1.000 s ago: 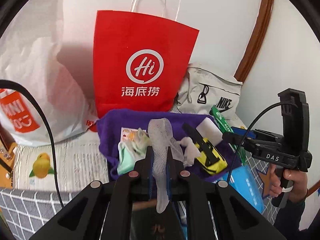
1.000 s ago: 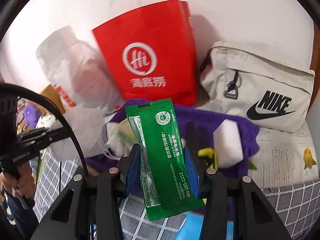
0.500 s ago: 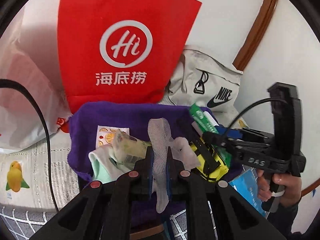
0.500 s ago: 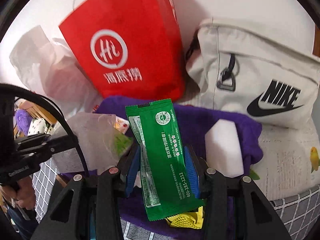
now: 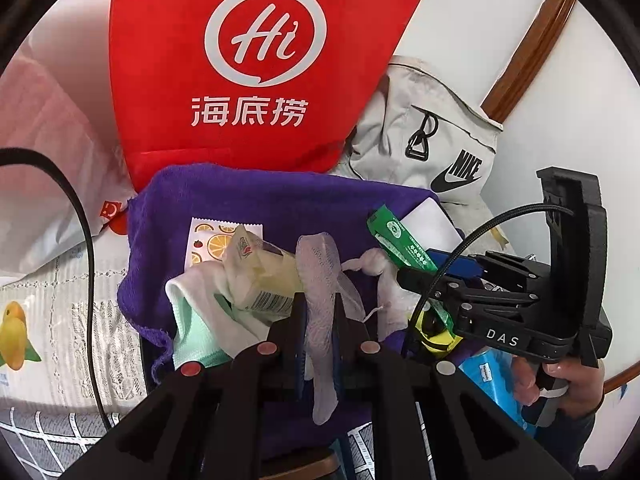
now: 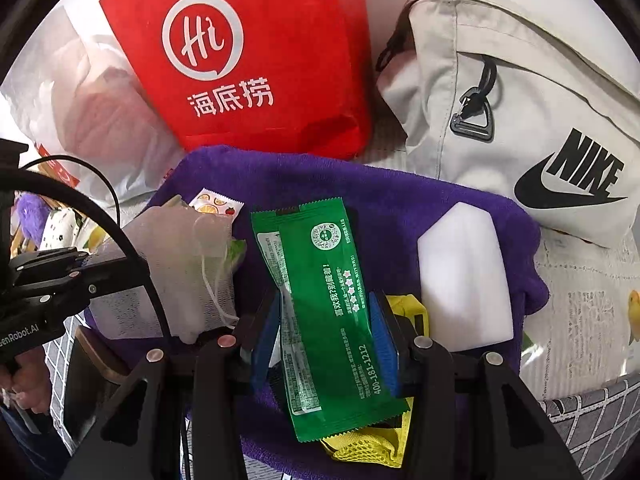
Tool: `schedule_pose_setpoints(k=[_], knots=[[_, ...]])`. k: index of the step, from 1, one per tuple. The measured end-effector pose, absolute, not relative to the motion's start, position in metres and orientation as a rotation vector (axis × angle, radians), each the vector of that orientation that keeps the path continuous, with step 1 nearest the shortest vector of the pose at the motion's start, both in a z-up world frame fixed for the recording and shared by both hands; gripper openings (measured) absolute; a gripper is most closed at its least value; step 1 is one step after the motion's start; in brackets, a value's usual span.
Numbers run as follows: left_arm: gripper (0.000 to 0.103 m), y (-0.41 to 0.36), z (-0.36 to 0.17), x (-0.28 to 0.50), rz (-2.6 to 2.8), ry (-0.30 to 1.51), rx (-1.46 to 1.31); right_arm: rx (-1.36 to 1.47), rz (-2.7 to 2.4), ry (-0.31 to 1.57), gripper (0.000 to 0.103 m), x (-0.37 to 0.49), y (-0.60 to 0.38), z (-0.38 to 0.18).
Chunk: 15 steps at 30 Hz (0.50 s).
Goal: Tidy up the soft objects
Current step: 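Open both tools to drop the mesh bag and sachet onto the towel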
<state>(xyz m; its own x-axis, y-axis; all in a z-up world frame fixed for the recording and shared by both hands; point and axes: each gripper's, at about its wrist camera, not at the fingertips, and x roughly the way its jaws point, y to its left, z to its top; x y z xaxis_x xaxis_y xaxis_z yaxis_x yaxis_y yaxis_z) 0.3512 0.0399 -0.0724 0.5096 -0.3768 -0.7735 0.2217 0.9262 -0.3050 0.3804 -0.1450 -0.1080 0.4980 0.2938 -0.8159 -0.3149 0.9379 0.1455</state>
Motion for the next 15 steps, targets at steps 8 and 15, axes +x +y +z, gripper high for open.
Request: schedule_pose_setpoints(k=[8,15], knots=[[0.023,0.039,-0.075,0.355,-0.306,0.987,-0.139,-0.035,0.366,0.984,0.048,0.383,-0.141,-0.111],[0.054,0.044,-0.062,0.35,-0.24,0.975,-0.121,-0.064,0.373,1.002,0.056,0.381,-0.135,-0.11]])
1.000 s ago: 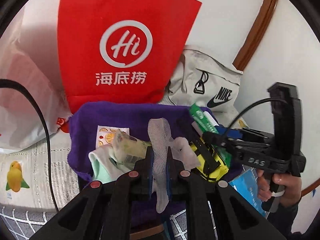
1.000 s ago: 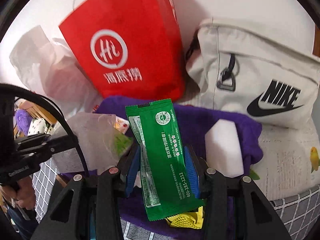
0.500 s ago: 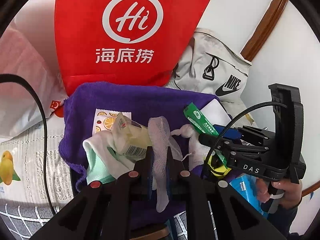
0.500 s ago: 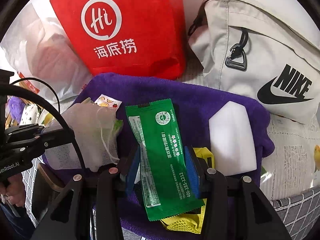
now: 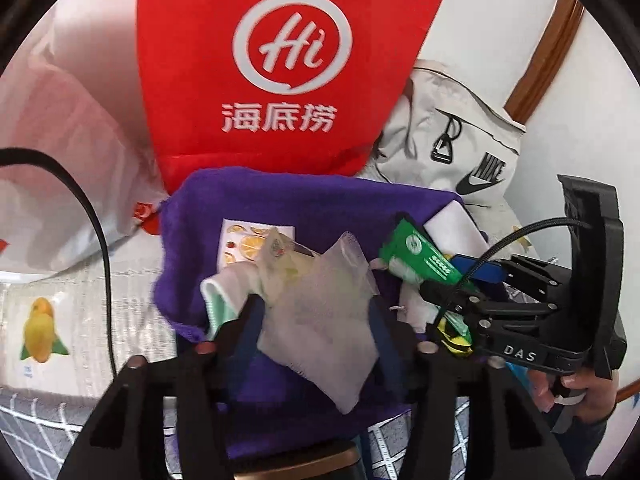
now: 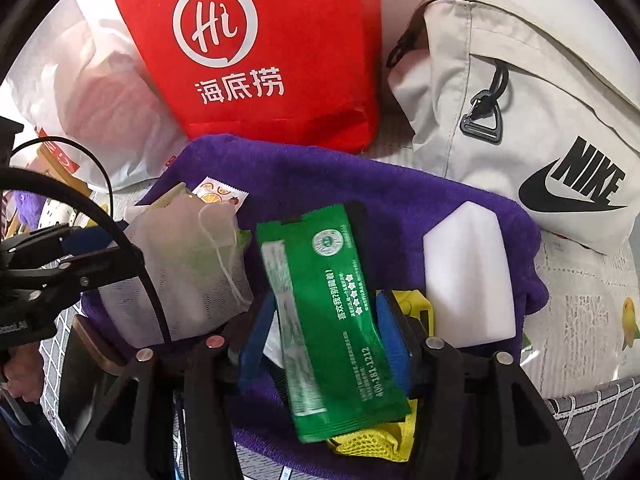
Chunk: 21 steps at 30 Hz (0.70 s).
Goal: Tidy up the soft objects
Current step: 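Open both tools to drop the mesh bag and sachet onto the towel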
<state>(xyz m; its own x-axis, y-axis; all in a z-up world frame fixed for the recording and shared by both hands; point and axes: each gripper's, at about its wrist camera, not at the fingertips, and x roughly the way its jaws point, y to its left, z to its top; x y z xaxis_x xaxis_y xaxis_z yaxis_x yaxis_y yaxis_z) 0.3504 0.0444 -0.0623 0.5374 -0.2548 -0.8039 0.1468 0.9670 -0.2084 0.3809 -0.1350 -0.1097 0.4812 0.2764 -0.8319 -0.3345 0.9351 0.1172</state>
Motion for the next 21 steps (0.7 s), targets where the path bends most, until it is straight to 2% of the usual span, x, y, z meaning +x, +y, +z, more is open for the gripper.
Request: schedule_pose_setpoints(k=[10,14,17,21], knots=[[0.056,0.058,-0.046,0.342,-0.119,0.993,-0.108,-0.03,0.349,0.969,0.059,0.365,-0.136,-0.089],[0.056,0.055,-0.035,0.334,-0.107,0.976,-0.113,-0.034,0.356,0.917,0.068,0.346,-0.135,-0.071],[0.063,0.05,-0.031,0.323,-0.115,0.975,-0.121,-0.022,0.348,0.913,0.071,0.33,-0.139,-0.061],[0.063,0.041,-0.029,0.301,-0.171,0.994,-0.159,-0.047,0.331,0.902,0.073,0.302,-0.146,-0.051]])
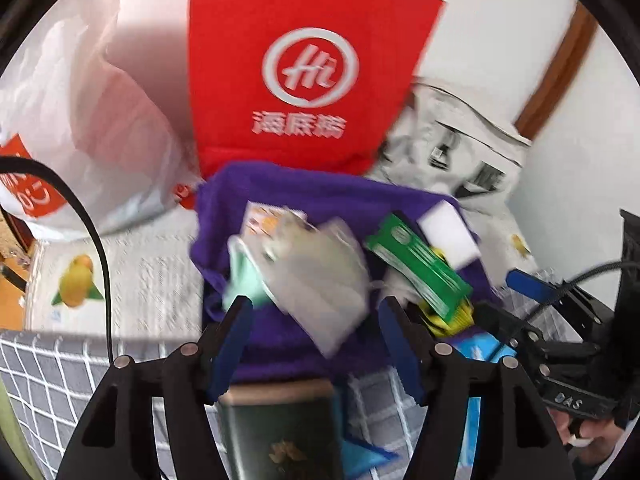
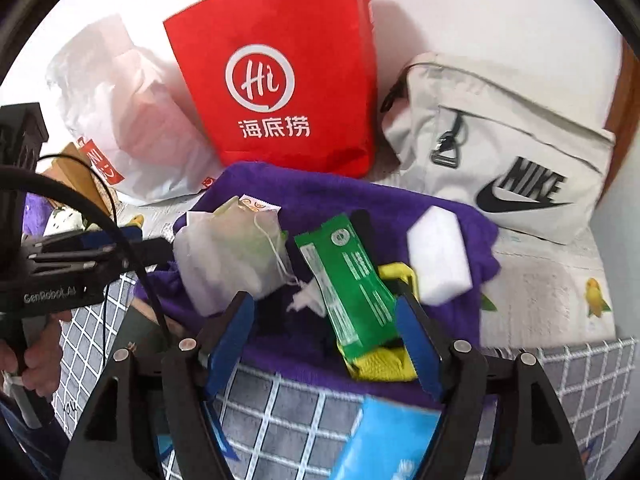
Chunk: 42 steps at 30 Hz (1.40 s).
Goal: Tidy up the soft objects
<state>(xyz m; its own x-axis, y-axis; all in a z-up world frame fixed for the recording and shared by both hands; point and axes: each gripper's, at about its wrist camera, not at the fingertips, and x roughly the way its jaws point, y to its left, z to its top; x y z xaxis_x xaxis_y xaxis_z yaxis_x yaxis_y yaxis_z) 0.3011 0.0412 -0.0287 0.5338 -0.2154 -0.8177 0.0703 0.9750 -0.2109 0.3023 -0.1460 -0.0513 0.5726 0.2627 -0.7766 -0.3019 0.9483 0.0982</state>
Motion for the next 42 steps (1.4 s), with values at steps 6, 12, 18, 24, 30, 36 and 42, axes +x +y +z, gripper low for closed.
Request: schedule_pose_setpoints(k=[6,12,18,24,30,36,42], knots=[[0.064,0.032,-0.015,0.244,-0.162,0.941,-0.085,-0.03,0.323,0.893,0.076,0.253,-0.154,-0.042],[0.064,0.032,-0.014,0.184,-0.132,0.94,-0.092,-0.01,0.308,0.876,0.079,0.196,-0.154,-0.041],[0.064,0.022,-0.009,0.123,-0.093,0.903,-0.09,0.015,0.312,0.859,0.079,0.14,-0.16,-0.037],[0.064,0.003,0.003,0.072,-0.1,0.858,-0.047,0.002,0.325,0.841,0.08,0.088,-0.16,-0.033],[0.064,-0.008,0.009,0.033,-0.066,0.811,-0.039,0.04,0.336,0.836,0.081,0.051,-0.166,-0.031],[0.064,-0.015,0.016,0.01,-0.067,0.791,-0.054,0.05,0.348,0.833,0.081,0.031,-0.165,-0.025],[0.064,-0.015,0.02,-0.003,-0.081,0.785,-0.078,0.033,0.32,0.797,0.081,0.018,-0.165,-0.018]])
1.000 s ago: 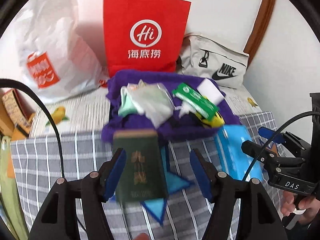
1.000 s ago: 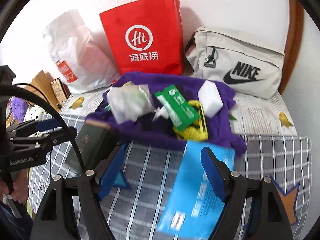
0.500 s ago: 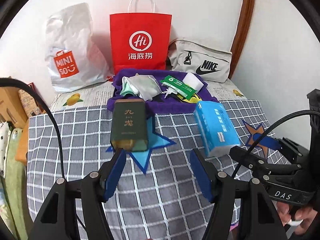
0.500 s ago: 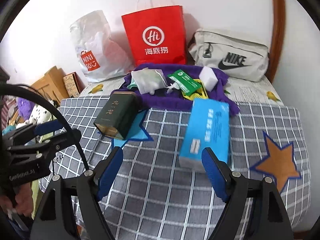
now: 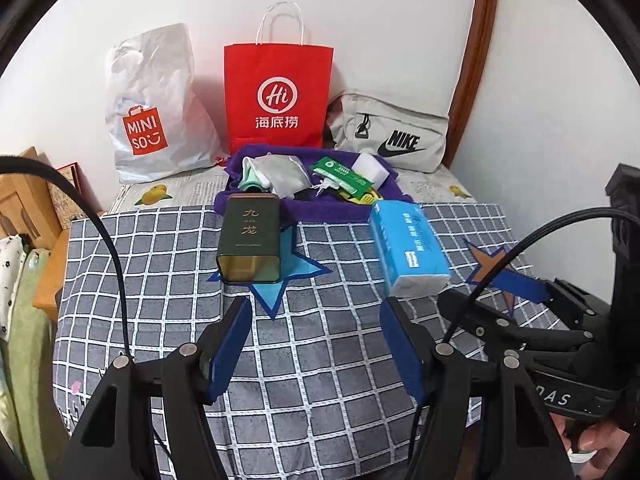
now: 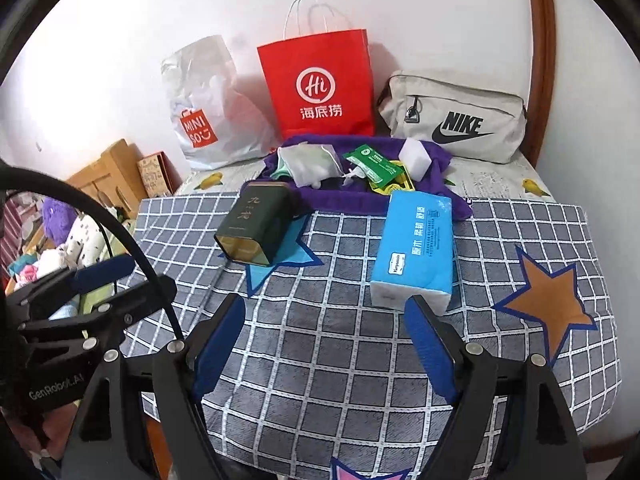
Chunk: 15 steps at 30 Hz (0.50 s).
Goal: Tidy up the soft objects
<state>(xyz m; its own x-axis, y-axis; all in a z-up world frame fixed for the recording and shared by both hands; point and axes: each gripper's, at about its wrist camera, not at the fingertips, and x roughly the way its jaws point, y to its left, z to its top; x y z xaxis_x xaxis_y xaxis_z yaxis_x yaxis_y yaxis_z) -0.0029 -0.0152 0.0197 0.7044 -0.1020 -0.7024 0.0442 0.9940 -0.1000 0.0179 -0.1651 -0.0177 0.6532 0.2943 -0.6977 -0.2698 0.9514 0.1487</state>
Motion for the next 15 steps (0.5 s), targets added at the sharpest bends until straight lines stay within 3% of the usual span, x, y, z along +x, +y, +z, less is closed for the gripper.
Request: schedule_pose_setpoints(k=[15], knots=[[0.064,-0.0189,0.023,-0.0113,-0.068,0.776,-0.067,0.026,0.308,0.79,0.081,0.0107,-0.1651,-0.0148]])
